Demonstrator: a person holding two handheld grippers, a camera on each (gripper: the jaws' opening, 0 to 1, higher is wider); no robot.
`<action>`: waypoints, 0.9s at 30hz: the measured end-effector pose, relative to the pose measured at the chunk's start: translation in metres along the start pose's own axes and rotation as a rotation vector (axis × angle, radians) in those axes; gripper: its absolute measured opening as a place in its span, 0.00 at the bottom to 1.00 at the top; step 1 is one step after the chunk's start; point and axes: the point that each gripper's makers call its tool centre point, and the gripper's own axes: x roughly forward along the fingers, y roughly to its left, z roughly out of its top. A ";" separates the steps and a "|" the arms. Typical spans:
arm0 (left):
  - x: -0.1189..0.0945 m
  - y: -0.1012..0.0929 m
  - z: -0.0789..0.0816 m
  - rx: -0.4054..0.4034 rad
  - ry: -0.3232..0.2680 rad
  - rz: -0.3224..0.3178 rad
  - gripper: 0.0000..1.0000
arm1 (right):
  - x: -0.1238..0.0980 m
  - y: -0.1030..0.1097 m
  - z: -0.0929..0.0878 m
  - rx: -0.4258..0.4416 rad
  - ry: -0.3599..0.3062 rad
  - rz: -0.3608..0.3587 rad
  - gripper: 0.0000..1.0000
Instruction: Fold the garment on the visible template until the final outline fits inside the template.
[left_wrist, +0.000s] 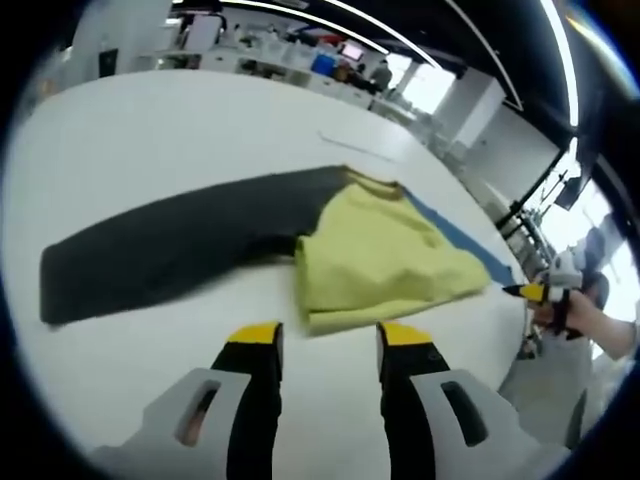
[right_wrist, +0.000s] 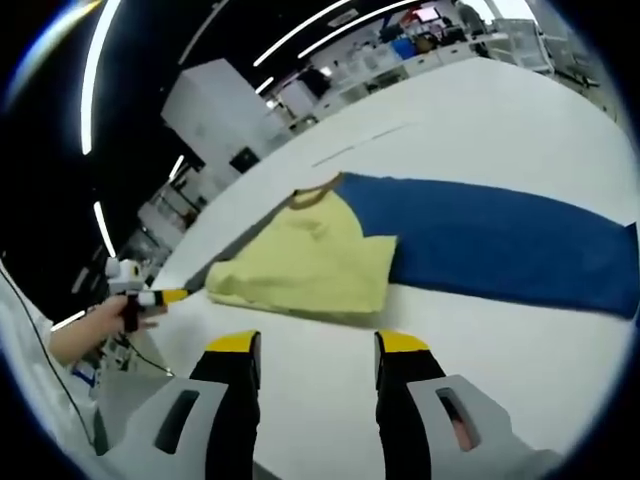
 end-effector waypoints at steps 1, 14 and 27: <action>0.002 0.001 0.002 -0.002 -0.002 0.001 0.31 | 0.001 -0.001 0.000 0.002 -0.001 0.001 0.45; 0.027 0.005 0.009 0.010 0.008 -0.006 0.21 | 0.014 -0.009 0.005 -0.011 0.010 -0.001 0.41; 0.033 0.006 0.005 -0.010 0.041 -0.009 0.13 | 0.020 -0.020 0.007 0.010 0.001 -0.004 0.36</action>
